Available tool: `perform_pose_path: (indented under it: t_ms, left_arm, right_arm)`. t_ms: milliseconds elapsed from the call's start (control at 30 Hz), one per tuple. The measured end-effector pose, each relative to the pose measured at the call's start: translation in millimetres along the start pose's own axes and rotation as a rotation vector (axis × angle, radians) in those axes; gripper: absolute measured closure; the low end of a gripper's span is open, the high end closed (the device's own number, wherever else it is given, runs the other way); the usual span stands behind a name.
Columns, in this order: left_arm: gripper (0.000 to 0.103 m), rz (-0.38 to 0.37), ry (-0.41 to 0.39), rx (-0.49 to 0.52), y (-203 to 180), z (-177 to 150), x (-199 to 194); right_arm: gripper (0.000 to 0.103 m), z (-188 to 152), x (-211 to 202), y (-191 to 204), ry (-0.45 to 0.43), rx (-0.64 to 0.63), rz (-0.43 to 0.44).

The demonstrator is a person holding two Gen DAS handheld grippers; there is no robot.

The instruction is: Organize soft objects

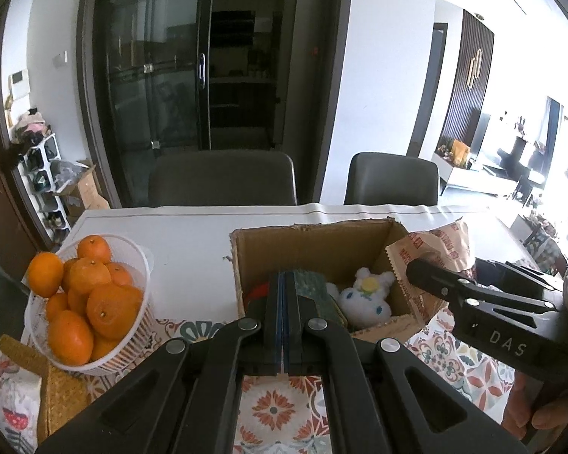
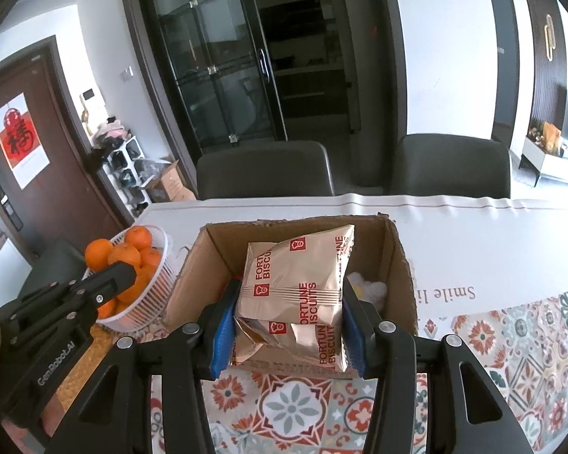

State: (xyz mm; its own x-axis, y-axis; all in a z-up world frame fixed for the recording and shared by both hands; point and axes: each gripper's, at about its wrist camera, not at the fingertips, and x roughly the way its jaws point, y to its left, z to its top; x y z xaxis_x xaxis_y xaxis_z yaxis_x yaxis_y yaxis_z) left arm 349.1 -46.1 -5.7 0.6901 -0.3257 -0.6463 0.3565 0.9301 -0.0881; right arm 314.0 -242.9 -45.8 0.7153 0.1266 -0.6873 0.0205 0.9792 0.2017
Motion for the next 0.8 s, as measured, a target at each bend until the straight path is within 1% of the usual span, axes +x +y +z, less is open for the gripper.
perform_pose_path:
  t_ms: [200,233,267,300,333,367,400,467,567,667,800]
  left_arm:
    - [0.101,0.012,0.032,0.008,1,9,23]
    - [0.1,0.019,0.032,0.011,1,10,26]
    - [0.096,0.033,0.034,0.021,1,11,29]
    - [0.077,0.05,0.037,0.031,1,12,32]
    - [0.046,0.069,0.041,0.034,3,13,33]
    - [0.03,0.099,0.04,0.032,4,13,33]
    - [0.013,0.144,0.031,0.027,5,13,32]
    - [0.012,0.203,-0.006,0.038,5,11,27]
    - [0.011,0.241,-0.007,0.047,5,8,22]
    - [0.007,0.244,-0.002,0.023,9,3,14]
    - [0.003,0.238,-0.01,0.009,9,-5,-5]
  right_arm:
    - [0.054,9,21,-5,0.026,-0.004,-0.005]
    - [0.053,10,24,-6,0.028,-0.001,-0.005]
    - [0.052,12,28,-7,0.033,0.002,-0.006]
    - [0.047,13,33,-9,0.042,0.003,-0.012]
    - [0.033,14,37,-10,0.057,0.006,-0.029]
    - [0.026,15,41,-12,0.074,0.018,-0.063]
    - [0.02,16,43,-13,0.073,0.026,-0.083]
    - [0.019,15,44,-15,0.076,0.031,-0.114]
    - [0.019,13,42,-14,0.082,0.029,-0.112]
    - [0.019,9,31,-11,0.062,0.022,-0.138]
    - [0.019,2,12,-4,0.039,0.021,-0.146]
